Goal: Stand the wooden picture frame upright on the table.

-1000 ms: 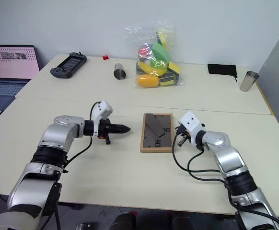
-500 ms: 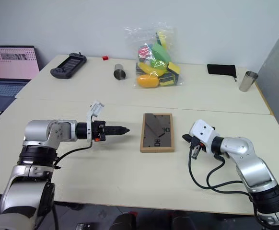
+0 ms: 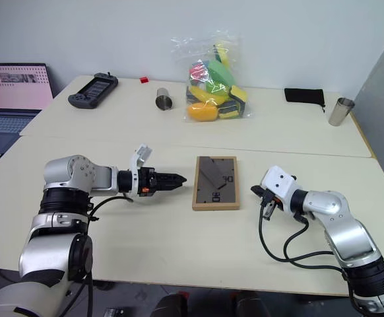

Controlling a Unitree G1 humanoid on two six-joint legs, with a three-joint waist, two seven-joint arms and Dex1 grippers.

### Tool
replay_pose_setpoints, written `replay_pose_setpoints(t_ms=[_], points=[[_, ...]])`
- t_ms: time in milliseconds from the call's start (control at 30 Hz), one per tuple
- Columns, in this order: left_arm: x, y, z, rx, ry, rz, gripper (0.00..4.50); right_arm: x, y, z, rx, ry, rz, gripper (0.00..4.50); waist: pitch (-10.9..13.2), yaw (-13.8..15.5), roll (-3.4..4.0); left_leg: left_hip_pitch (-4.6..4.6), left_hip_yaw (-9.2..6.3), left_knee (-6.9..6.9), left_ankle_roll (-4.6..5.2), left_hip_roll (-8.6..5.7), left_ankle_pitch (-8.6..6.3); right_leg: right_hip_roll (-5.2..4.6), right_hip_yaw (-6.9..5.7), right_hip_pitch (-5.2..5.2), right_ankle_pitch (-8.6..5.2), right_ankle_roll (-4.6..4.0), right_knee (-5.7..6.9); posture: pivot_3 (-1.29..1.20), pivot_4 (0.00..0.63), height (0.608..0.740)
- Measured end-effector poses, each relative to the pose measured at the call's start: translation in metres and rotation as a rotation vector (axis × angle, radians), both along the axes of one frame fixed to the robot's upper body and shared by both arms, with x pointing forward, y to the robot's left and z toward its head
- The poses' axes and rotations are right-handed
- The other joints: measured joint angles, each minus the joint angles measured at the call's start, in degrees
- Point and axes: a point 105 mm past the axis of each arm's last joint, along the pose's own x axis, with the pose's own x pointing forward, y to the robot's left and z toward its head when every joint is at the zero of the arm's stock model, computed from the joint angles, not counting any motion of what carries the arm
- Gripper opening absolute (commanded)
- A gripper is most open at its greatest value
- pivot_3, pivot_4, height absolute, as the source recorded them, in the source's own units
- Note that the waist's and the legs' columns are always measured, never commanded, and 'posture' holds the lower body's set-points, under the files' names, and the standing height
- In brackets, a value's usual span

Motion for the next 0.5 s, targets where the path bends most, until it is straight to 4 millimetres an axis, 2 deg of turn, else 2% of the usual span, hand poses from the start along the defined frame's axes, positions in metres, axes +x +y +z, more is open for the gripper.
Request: replay_pose_setpoints(t_ms=[100, 233, 367, 500], points=[[0.0, 0.002, 0.004, -0.003, 0.001, 0.001, 3.56, 0.0, 0.0, -0.001, 0.001, 0.001, -0.002, 0.0, 0.0, 0.0, 0.0, 0.0, 0.0, 0.0, 0.0, 0.0, 0.0, 0.0, 0.0, 0.0, 0.0, 0.0, 0.0, 0.0, 0.15, 0.74], [-0.002, -0.003, 0.002, -0.027, 0.026, -0.015, 3.56, 0.001, 0.0, -0.002, 0.005, 0.003, -0.005, 0.0, 0.0, 0.1, 0.0, 0.0, 0.0, 0.0, 0.0, -0.01, 0.0, -0.01, 0.0, 0.01, 0.0, 0.0, 0.0, 0.0, 0.15, 0.74], [-0.003, -0.018, -0.005, -0.039, 0.051, -0.038, 3.56, 0.007, -0.002, -0.005, 0.003, 0.002, -0.026, 0.0, 0.0, 0.1, 0.0, 0.0, 0.01, 0.0, 0.0, -0.01, 0.0, -0.02, 0.01, 0.01, 0.0, 0.0, -0.01, 0.0, 0.15, 0.74], [0.001, -0.032, -0.016, -0.053, 0.073, -0.04, 3.56, 0.018, 0.001, 0.0, -0.014, -0.046, -0.029, 0.0, 0.0, 0.1, 0.0, 0.01, 0.02, 0.01, 0.0, -0.01, 0.0, -0.02, 0.01, 0.0, 0.0, 0.0, 0.0, 0.0, 0.15, 0.74]])
